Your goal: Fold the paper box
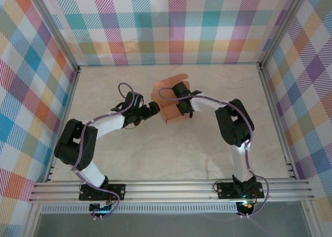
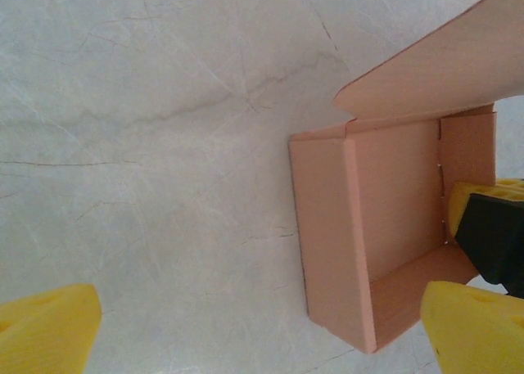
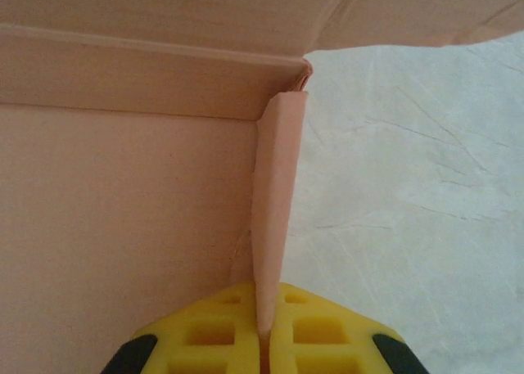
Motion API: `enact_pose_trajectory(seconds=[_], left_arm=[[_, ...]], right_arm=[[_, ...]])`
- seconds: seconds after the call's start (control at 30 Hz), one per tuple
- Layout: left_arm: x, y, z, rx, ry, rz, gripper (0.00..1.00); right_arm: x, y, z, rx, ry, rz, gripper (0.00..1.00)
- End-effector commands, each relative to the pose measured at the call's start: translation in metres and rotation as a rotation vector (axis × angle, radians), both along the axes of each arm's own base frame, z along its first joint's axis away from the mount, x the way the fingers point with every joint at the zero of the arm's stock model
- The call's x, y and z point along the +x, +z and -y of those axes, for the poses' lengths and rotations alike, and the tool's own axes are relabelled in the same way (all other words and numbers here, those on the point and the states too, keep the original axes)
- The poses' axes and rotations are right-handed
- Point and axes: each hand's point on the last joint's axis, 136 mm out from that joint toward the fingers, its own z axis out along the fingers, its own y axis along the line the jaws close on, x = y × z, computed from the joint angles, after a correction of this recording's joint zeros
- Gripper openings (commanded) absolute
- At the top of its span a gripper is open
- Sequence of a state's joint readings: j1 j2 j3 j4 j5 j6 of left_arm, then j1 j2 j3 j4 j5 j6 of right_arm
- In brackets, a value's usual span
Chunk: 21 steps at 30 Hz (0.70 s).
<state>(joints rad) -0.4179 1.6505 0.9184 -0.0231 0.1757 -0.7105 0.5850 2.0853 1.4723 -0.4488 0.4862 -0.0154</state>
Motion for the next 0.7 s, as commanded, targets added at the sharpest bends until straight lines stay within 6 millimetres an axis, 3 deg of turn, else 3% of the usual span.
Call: enact_pose_trajectory(seconds=[0.0,0.3,0.37,0.47,0.57,0.67], left_arm=[[-0.011,-0.008,0.002,0.014,-0.031,-0.021,1.00],[-0.016,-0.008,-0.004,0.031,-0.027,-0.012,1.00],[-0.017,-0.009,-0.004,0.036,-0.030,-0.016,1.00],[-0.016,-0.007,-0.004,0.038,-0.032,-0.010,1.00],[-0.016,-0.006,-0.004,0.041,-0.035,-0.007,1.00],[-0.016,-0.004,-0.003,0.045,-0.046,-0.003,1.00]], right_arm=[[-0.002,-0.007,0.017,-0.121,-0.051,0.004,0.00],[-0.018,-0.033,0.019,-0.144,-0.082,-0.102,0.00],[-0.019,-0.028,0.018,-0.115,-0.091,-0.101,0.00],[-0.017,-0.005,0.011,0.005,-0.108,-0.077,0.01],[-0.015,0.019,0.005,0.092,-0.108,-0.044,0.20],[-0.017,0.034,0.002,0.130,-0.095,-0.022,0.32]])
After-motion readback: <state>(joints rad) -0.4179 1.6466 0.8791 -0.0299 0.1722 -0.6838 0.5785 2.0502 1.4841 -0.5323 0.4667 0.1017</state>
